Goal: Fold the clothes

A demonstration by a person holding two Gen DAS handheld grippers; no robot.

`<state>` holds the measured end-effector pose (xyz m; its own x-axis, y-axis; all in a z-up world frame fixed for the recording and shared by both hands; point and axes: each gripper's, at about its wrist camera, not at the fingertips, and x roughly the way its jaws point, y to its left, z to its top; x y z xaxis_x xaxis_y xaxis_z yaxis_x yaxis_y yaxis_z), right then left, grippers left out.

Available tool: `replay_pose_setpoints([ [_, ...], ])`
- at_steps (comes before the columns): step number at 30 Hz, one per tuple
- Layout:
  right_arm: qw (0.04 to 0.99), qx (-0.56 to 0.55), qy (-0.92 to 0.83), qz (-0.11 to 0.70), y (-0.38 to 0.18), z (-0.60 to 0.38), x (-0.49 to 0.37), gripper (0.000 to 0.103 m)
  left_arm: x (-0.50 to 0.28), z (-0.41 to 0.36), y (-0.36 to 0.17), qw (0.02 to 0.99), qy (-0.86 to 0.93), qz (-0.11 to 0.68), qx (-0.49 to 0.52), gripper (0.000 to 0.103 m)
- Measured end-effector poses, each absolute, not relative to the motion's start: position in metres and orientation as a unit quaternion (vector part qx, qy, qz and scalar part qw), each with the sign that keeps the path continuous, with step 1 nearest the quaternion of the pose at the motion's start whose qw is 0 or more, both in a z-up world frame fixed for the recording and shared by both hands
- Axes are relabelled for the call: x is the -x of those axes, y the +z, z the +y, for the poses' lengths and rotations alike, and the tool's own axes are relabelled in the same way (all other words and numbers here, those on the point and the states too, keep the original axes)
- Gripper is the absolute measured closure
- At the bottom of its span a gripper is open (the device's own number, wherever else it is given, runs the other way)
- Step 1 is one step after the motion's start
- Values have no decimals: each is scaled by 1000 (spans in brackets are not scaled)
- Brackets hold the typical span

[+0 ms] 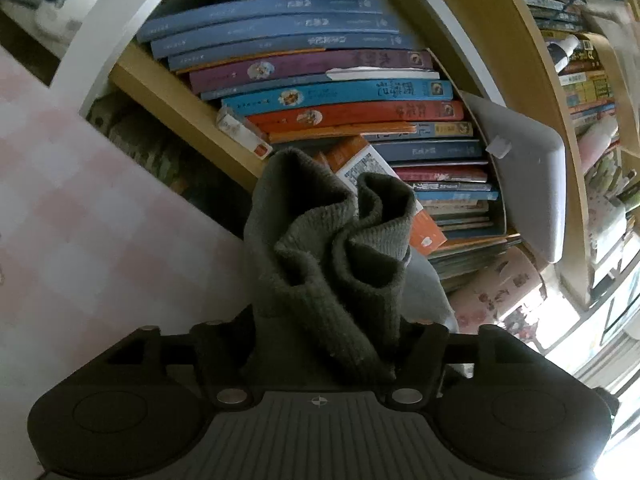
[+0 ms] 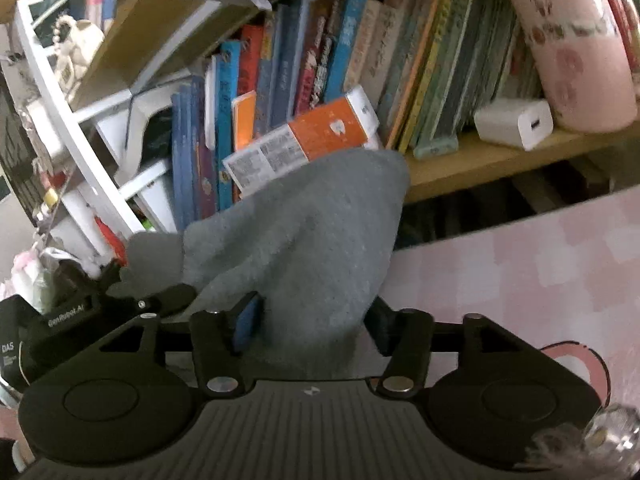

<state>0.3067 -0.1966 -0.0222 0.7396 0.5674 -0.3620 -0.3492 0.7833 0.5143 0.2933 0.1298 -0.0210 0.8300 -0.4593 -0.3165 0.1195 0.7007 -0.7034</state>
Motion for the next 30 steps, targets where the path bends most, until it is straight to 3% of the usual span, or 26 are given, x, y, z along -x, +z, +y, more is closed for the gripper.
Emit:
replay_pose_setpoints([
  [2, 913, -222, 240, 242, -20, -204, -298, 33, -286, 133, -18, 898, -143, 228, 348, 21],
  [9, 924, -248, 198, 214, -16, -229, -255, 30, -244, 146, -9, 918, -64, 179, 349, 18],
  [22, 969, -85, 128, 196, -2, -195, -164, 22, -174, 94, 11, 974, -39, 173, 139, 9],
  [26, 975, -49, 118, 181, -1, -185, -142, 7, -159, 82, 13, 979, -31, 172, 104, 6],
  [30, 981, -20, 105, 164, 2, -179, -126, 2, -147, 73, 15, 981, -23, 174, 79, 3],
])
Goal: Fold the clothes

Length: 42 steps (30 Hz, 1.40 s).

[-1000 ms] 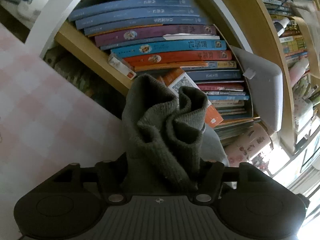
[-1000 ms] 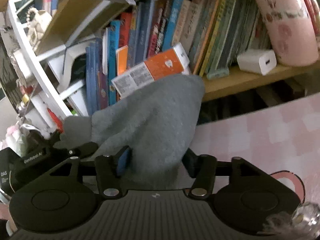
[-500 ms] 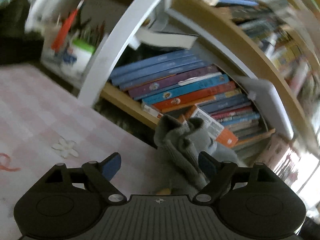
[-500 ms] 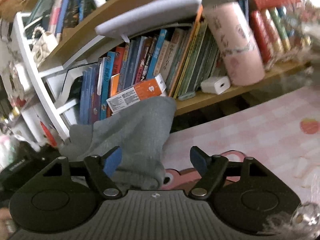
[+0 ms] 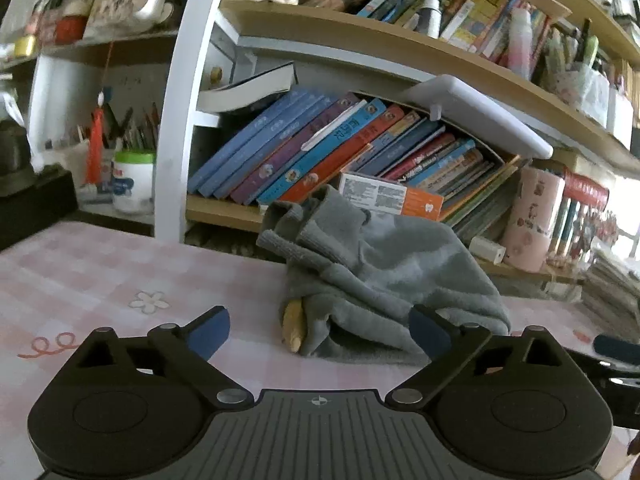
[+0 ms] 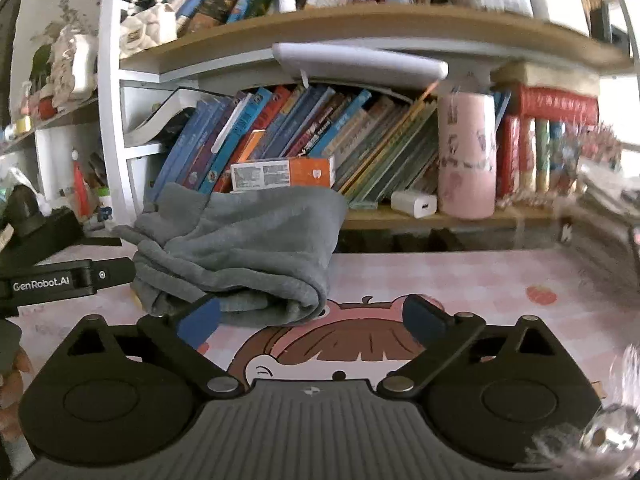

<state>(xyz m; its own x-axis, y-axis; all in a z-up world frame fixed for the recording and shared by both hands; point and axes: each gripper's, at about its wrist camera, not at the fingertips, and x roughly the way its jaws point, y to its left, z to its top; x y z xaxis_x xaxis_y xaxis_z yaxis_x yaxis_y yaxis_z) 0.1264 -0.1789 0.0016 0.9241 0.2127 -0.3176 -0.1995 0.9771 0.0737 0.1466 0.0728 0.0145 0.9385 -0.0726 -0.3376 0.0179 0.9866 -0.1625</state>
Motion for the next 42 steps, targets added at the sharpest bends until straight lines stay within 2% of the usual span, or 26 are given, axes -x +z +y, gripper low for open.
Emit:
replay_pose_setpoints([
  [10, 981, -11, 89, 173, 2, -177, -128, 0, -133, 58, 17, 983, -14, 179, 34, 0],
  [42, 975, -1, 73, 208, -1, -173, -139, 0, -141, 56, 15, 978, -1, 206, 23, 0],
])
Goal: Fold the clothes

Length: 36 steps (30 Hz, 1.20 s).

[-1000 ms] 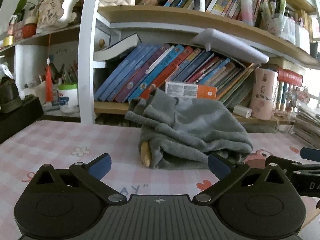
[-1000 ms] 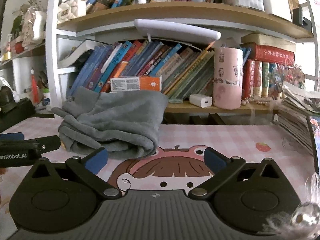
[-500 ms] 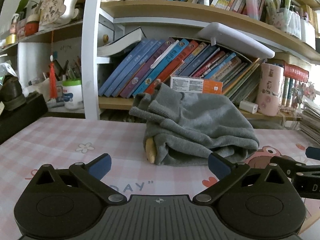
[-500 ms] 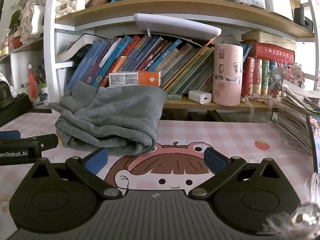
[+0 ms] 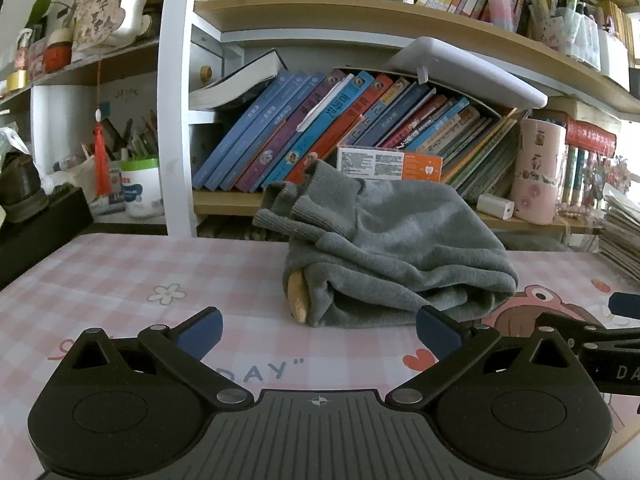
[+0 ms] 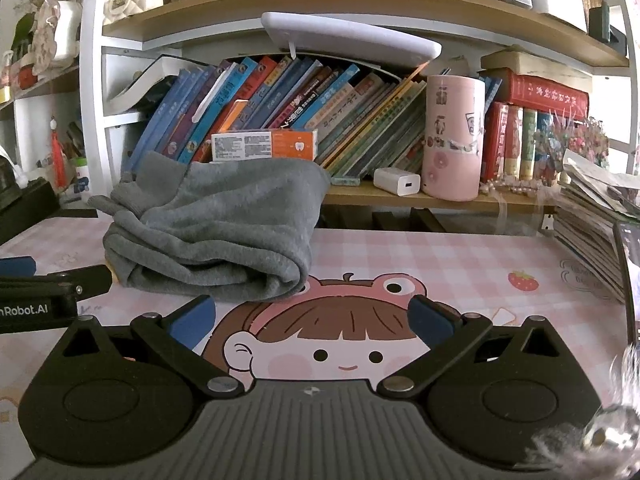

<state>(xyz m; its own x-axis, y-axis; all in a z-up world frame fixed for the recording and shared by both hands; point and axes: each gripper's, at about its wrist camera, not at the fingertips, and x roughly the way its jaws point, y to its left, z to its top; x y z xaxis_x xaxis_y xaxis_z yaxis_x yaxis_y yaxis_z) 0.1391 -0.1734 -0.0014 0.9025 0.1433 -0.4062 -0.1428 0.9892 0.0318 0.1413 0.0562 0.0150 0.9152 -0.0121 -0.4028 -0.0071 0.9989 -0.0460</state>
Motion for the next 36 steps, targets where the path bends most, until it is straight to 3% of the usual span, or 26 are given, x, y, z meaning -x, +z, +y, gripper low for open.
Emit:
replay_pose_setpoints([
  [36, 973, 3, 73, 217, -2, -172, -141, 0, -142, 55, 14, 977, 5, 212, 18, 0],
])
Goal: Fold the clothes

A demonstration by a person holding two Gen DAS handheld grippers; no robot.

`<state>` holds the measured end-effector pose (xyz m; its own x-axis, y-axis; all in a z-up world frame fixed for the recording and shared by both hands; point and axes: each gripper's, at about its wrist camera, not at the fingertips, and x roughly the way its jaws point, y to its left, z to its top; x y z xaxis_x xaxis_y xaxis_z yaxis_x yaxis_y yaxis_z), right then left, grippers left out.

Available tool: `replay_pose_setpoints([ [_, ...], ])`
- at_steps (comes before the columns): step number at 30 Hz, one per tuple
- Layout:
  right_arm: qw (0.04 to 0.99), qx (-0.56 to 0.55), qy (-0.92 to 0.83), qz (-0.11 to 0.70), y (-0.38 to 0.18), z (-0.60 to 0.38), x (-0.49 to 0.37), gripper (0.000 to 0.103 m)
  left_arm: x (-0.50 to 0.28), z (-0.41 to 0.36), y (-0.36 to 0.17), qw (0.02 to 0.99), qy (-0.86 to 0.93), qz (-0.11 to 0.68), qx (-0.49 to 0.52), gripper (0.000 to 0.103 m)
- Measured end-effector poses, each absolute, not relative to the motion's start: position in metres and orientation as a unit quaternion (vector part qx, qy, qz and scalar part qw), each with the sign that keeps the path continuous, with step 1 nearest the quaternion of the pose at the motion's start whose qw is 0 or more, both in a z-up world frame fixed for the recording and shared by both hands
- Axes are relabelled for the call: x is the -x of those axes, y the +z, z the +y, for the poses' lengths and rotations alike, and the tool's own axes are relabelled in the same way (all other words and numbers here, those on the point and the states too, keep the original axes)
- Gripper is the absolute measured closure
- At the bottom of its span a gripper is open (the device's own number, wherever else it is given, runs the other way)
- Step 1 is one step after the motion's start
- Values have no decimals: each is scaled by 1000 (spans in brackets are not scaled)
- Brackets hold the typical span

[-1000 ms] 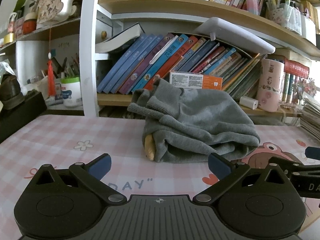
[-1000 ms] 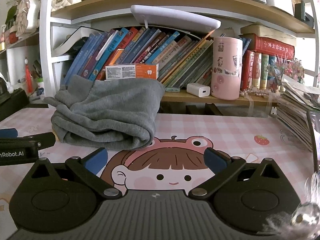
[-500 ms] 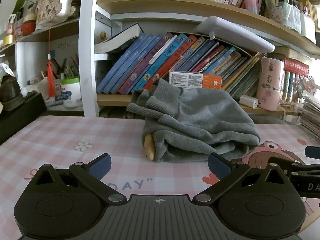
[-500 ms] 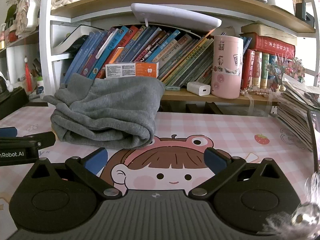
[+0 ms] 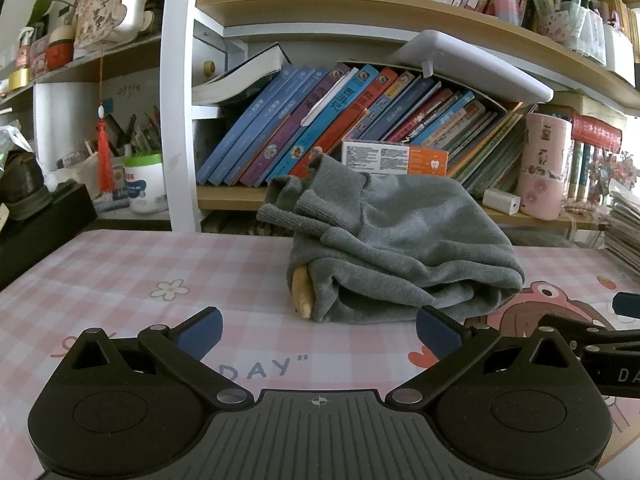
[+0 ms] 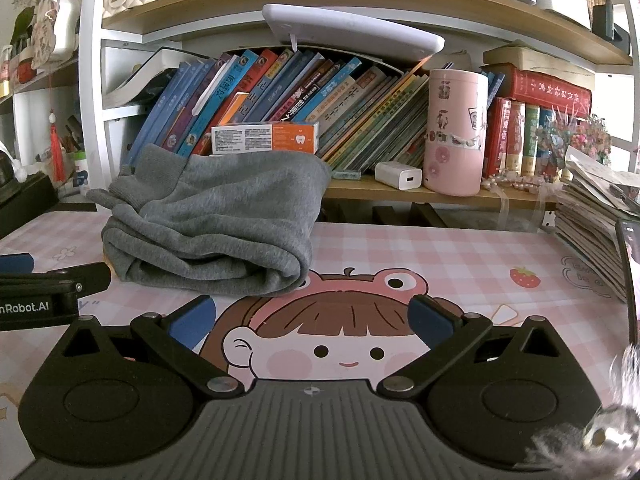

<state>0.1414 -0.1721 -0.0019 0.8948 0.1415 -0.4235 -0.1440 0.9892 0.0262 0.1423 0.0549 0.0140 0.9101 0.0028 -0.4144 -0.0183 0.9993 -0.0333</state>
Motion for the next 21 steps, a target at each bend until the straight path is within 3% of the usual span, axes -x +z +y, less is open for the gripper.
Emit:
replay_pose_setpoints([
  [21, 972, 3, 74, 222, -2, -171, -143, 0, -143, 54, 14, 977, 12, 211, 17, 0],
])
